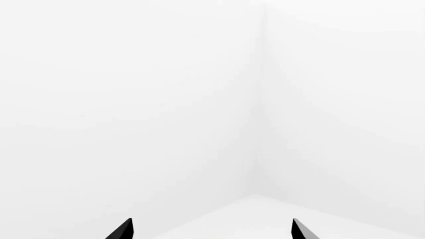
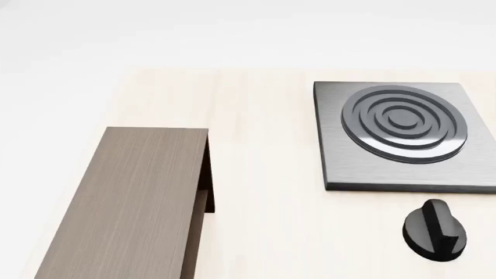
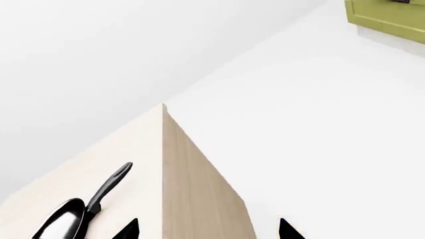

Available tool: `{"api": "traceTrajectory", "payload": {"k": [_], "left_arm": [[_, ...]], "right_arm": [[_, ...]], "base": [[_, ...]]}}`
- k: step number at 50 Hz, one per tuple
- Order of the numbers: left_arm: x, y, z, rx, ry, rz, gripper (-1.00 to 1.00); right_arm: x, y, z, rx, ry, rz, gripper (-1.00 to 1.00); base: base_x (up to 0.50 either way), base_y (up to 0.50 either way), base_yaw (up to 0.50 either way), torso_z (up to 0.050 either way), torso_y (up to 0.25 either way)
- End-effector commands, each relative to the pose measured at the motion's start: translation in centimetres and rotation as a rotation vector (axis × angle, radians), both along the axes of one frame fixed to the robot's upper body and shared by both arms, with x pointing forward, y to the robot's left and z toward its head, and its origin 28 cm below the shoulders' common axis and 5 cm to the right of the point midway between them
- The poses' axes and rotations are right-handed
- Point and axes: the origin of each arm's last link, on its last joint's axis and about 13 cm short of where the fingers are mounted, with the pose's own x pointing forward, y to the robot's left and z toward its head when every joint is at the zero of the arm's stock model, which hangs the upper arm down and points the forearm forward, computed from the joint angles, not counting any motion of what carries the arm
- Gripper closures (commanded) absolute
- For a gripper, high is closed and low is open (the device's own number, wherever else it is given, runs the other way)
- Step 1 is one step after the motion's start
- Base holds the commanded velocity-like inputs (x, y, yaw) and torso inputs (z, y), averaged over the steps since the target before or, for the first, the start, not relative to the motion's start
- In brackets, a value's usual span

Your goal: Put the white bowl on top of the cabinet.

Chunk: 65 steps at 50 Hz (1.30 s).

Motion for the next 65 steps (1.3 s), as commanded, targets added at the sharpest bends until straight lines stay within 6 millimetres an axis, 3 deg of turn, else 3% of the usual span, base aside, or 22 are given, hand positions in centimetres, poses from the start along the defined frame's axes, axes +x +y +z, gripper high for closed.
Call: {"api": "traceTrajectory", "payload": {"k": [1, 17, 21, 31, 48, 59, 65], "left_arm": [[0.0, 0.0, 0.0, -0.002, 0.0, -0.002, -1.0], [-0.1, -0.1, 0.0, -0.001, -0.001, -0.002, -1.0], [0.0, -0.1, 0.0, -0.001, 0.001, -0.003, -1.0], [0.0, 0.0, 0.0, -0.002, 0.001, -0.002, -1.0], [0.1, 0.0, -0.1, -0.002, 0.002, -0.004, -1.0], [0.2, 0.0, -0.1, -0.002, 0.003, -0.006, -1.0], [0.2, 0.0, -0.2, -0.003, 0.005, -0.007, -1.0]], "right_arm": [[-0.6, 0.0, -0.1, 0.04, 0.011, -0.062, -1.0], [2.3, 1.3, -0.1, 0.017, 0.091, 0.166, -1.0], [4.1, 2.1, -0.2, -0.011, 0.14, 0.352, -1.0], [6.4, 3.9, 0.1, -0.057, 0.197, 0.597, -1.0], [7.6, 6.0, 0.9, -0.109, 0.293, 0.724, -1.0], [8.5, 5.8, 0.0, 0.04, 0.338, 0.743, -1.0], [8.7, 5.6, -0.1, 0.027, 0.331, 0.786, -1.0]], "base": [[0.0, 0.0, 0.0, 0.0, 0.0], [0.0, 0.0, 0.0, 0.0, 0.0], [0.0, 0.0, 0.0, 0.0, 0.0], [0.0, 0.0, 0.0, 0.0, 0.0], [0.0, 0.0, 0.0, 0.0, 0.0], [0.0, 0.0, 0.0, 0.0, 0.0], [0.0, 0.0, 0.0, 0.0, 0.0]]}}
